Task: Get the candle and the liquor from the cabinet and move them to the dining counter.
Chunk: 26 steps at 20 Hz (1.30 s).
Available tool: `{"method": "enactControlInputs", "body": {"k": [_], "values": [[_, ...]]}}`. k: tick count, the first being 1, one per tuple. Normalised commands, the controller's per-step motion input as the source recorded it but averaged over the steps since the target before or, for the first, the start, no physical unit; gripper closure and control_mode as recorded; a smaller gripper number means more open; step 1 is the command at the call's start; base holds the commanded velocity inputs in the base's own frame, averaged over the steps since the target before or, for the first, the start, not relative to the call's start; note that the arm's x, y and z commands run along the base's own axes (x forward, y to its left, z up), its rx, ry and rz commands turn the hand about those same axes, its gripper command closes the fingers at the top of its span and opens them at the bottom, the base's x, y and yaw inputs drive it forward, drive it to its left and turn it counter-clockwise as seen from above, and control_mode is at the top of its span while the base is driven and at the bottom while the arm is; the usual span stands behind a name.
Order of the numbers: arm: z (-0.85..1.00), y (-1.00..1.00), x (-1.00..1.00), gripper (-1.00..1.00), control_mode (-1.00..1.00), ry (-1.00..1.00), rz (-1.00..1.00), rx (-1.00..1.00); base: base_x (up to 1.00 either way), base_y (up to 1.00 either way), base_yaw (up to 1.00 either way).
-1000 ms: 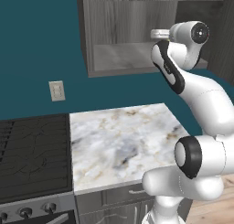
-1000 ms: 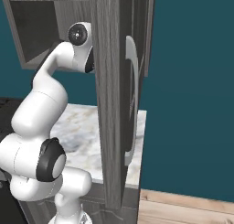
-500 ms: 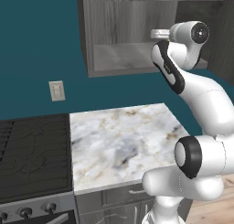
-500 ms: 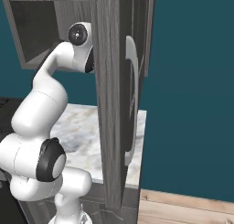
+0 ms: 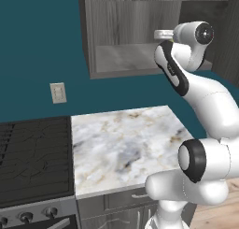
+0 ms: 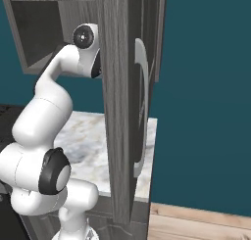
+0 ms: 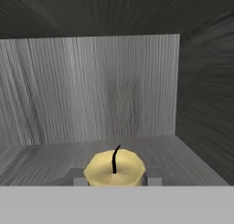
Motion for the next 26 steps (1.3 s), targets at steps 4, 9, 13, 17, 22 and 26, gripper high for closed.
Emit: {"method": "enactControlInputs", "body": {"k": [4, 9, 13, 17, 22, 26], "values": [[0.00, 0.00, 0.00, 1.00, -1.00, 0.00, 0.00, 0.00, 0.00, 0.00, 0.00], [0.00, 0.00, 0.00, 1.00, -1.00, 0.00, 0.00, 0.00, 0.00, 0.00, 0.00], [0.00, 0.00, 0.00, 1.00, -1.00, 0.00, 0.00, 0.00, 0.00, 0.00, 0.00], [0.00, 0.00, -0.07, 1.00, -1.00, 0.00, 0.00, 0.00, 0.00, 0.00, 0.00], [0.00, 0.02, -0.40, 1.00, -1.00, 0.00, 0.00, 0.00, 0.00, 0.00, 0.00], [0.00, 0.01, -0.73, 1.00, -1.00, -0.01, 0.00, 0.00, 0.00, 0.00, 0.00]]}}
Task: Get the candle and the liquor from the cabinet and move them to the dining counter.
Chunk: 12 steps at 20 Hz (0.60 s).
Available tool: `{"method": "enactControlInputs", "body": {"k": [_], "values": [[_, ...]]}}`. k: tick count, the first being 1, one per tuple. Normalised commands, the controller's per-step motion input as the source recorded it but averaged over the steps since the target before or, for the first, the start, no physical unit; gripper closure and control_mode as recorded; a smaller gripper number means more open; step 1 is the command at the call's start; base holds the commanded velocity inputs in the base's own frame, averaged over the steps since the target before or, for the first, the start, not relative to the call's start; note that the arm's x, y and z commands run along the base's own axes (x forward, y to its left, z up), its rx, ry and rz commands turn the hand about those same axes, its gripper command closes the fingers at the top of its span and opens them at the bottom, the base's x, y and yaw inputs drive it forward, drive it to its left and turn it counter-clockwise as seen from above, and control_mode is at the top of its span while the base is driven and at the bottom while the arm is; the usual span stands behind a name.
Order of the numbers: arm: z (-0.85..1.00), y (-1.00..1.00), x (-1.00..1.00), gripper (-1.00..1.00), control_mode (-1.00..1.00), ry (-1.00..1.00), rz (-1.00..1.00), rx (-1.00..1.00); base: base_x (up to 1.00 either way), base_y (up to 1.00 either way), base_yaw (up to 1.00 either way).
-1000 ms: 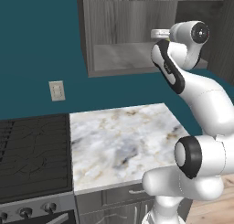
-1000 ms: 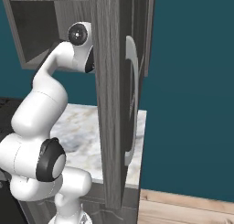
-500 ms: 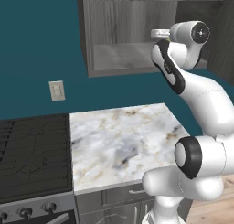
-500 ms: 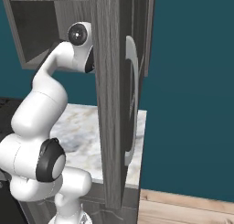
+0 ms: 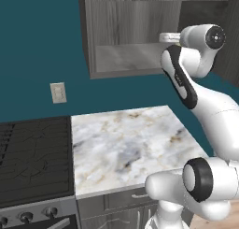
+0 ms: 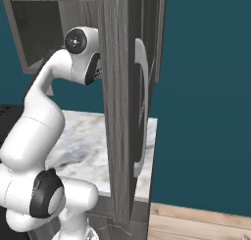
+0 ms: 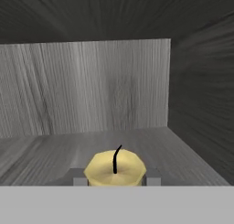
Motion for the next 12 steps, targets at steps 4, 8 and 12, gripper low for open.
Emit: {"method": "enactControlInputs", "body": {"k": [4, 8, 12], "values": [[0.00, 0.18, -0.95, 1.00, -1.00, -0.06, 0.00, 0.00, 0.00, 0.00, 0.00], [0.00, 0.28, -0.97, 1.00, -1.00, -0.02, 0.00, 0.00, 0.00, 0.00, 0.00], [0.00, 0.06, -0.93, 1.00, -1.00, 0.00, 0.00, 0.00, 0.00, 0.00, 0.00]]}}
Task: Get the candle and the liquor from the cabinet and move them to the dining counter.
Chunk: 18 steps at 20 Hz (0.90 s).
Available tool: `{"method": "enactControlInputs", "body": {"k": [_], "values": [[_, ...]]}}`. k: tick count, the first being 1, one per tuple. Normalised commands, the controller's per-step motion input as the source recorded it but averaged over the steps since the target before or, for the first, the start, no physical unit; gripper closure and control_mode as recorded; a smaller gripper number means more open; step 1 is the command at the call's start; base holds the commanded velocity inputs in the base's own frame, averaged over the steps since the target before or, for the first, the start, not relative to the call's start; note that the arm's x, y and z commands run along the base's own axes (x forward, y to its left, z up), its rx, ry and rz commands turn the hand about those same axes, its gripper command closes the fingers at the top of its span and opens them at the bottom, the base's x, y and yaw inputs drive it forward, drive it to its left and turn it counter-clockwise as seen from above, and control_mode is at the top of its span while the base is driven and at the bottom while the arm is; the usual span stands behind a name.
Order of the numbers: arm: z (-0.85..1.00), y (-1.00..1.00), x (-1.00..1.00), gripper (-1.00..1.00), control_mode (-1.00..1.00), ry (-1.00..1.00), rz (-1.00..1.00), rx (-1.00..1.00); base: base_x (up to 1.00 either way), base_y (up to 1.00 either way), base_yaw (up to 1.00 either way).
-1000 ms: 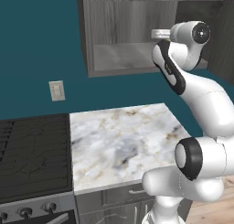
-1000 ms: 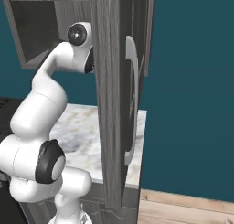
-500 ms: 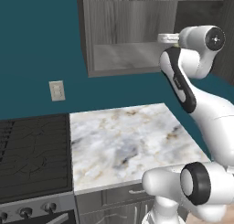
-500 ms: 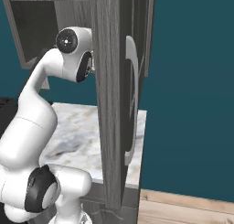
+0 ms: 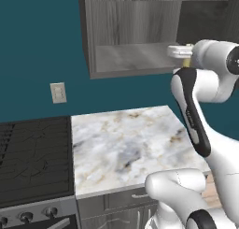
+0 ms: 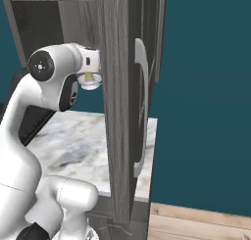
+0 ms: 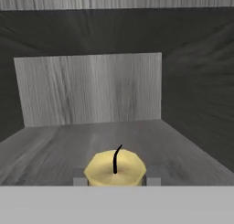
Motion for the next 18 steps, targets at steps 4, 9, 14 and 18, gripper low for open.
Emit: {"method": "enactControlInputs", "body": {"k": [4, 9, 14, 18], "values": [[0.00, 0.08, -0.88, 1.00, -1.00, 0.02, 0.00, 0.00, 0.00, 0.00, 0.00], [0.00, 0.06, -0.78, 1.00, -1.00, 0.04, 0.01, 0.00, 0.00, 0.00, 0.00], [0.00, 0.16, -0.63, 1.00, -1.00, 0.12, 0.00, 0.00, 0.00, 0.00, 0.00], [0.00, 0.32, -0.49, 1.00, -1.00, 0.18, 0.00, -0.01, 0.00, 0.00, 0.00]]}}
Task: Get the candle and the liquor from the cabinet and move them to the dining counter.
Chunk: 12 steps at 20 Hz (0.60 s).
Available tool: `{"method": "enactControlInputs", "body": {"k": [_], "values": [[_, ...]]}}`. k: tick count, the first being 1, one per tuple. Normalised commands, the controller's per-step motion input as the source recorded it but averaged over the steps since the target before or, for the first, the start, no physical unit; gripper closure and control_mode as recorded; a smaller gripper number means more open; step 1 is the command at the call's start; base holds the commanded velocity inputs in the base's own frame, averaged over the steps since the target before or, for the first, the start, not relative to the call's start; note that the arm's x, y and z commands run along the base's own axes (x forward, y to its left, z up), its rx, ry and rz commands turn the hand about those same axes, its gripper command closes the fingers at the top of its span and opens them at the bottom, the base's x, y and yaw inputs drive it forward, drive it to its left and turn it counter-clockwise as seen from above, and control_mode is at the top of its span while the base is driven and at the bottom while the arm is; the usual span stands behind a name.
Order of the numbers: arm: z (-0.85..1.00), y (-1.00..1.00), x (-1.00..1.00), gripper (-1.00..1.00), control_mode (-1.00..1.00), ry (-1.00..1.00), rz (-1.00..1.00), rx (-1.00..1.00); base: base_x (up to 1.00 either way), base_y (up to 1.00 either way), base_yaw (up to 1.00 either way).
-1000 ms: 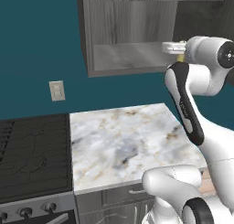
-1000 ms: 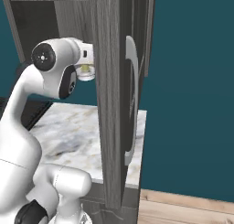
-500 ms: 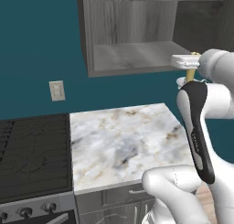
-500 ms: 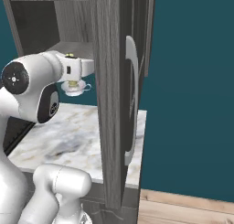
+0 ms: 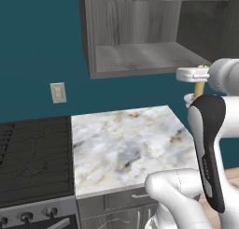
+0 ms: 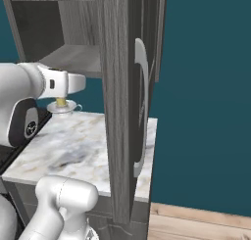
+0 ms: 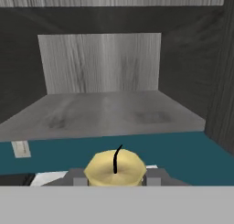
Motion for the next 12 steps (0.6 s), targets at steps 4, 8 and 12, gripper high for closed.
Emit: {"method": "enactControlInputs", "body": {"k": [4, 8, 12], "values": [[0.00, 0.14, -0.42, 1.00, -1.00, 0.06, 0.01, 0.00, 0.00, 0.00, 0.00], [0.00, 0.03, -0.24, 1.00, -1.00, -0.02, 0.00, 0.00, 0.00, 0.00, 0.00], [0.00, 0.01, -0.01, 1.00, -1.00, 0.00, 0.00, 0.00, 0.00, 0.00, 0.00]]}}
